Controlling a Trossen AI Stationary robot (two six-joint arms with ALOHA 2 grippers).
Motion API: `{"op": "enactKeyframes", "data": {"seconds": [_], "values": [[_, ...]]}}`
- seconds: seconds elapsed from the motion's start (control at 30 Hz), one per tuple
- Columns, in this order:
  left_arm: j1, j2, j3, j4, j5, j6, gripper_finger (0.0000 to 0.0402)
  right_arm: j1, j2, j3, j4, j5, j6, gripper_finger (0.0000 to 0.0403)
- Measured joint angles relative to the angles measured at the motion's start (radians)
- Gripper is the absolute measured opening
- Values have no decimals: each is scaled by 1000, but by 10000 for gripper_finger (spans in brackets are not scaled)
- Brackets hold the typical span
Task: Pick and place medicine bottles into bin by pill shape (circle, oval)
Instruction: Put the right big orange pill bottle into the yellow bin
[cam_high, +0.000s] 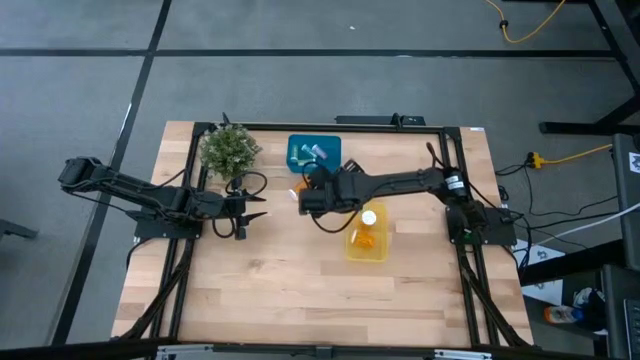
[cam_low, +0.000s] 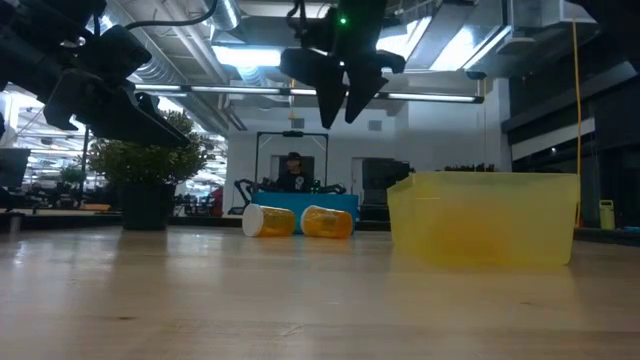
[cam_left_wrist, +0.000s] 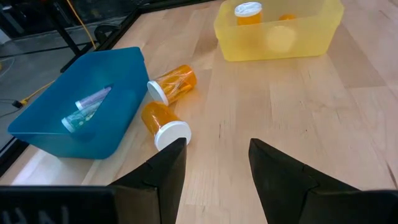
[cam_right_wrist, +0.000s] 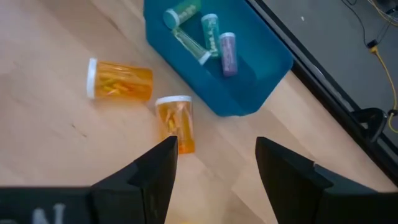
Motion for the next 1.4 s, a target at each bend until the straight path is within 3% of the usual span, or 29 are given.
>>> {"op": "enactKeyframes", "data": {"seconds": [0.3, 0.6, 0.77, 1.0, 1.4], "values": [[0, 0, 0, 0, 0, 0, 169, -21, 0, -1, -11, 7, -78, 225], [0, 0, 0, 0, 0, 0, 169, -38, 2, -91, 35, 6, -75, 301], [0, 0, 0, 0, 0, 0, 169, -42, 2, -135, 91, -7, -33, 311], [0, 0, 0, 0, 0, 0, 169, -91, 2, -191, 250, -294, -112, 311], [0, 0, 0, 0, 0, 0, 169, -214, 1, -277, 360, -413, -185, 311]]}}
